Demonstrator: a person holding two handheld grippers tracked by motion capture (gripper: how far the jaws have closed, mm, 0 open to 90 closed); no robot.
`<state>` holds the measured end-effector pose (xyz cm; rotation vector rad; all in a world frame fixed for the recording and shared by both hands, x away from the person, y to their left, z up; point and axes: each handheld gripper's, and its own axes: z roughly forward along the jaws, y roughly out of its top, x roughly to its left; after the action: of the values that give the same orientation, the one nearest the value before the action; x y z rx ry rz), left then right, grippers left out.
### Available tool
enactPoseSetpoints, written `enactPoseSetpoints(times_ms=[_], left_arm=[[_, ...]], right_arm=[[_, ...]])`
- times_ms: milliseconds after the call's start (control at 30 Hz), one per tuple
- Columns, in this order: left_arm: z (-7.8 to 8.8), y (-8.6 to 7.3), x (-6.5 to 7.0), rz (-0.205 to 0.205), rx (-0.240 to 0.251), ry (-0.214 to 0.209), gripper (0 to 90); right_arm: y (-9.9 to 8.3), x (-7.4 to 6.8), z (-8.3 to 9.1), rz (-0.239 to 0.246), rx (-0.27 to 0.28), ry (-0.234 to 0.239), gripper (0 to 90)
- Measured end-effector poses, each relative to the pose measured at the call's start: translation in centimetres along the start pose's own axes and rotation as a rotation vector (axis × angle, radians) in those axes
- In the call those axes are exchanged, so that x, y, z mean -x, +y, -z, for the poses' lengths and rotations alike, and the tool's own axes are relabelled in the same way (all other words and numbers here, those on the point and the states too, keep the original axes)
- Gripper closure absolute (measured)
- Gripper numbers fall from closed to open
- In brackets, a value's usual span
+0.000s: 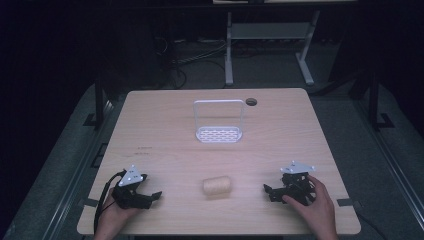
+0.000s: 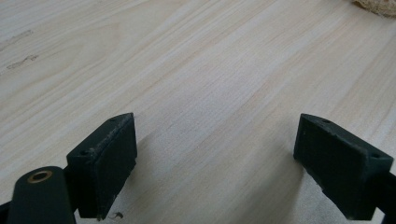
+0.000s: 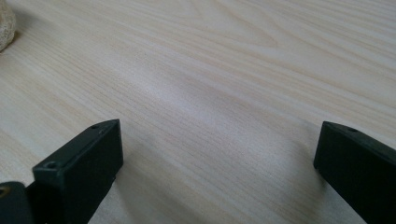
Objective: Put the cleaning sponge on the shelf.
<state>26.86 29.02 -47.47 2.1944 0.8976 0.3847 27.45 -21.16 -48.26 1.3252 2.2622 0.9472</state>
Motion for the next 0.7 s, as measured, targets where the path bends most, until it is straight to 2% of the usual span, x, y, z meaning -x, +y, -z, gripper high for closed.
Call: enactPoseSetpoints(times_ms=[433, 700], left_arm=[[0.08, -0.05, 0.11, 0.000, 0.003, 0.008, 13.7], [0.17, -0.06, -0.01, 0.013, 0.012, -0.020, 13.9]], right_arm=[[0.01, 0.00, -0.01, 0.001, -0.001, 0.000, 0.9], [0.02, 0.01, -0.02, 0.001, 0.000, 0.000, 0.9]])
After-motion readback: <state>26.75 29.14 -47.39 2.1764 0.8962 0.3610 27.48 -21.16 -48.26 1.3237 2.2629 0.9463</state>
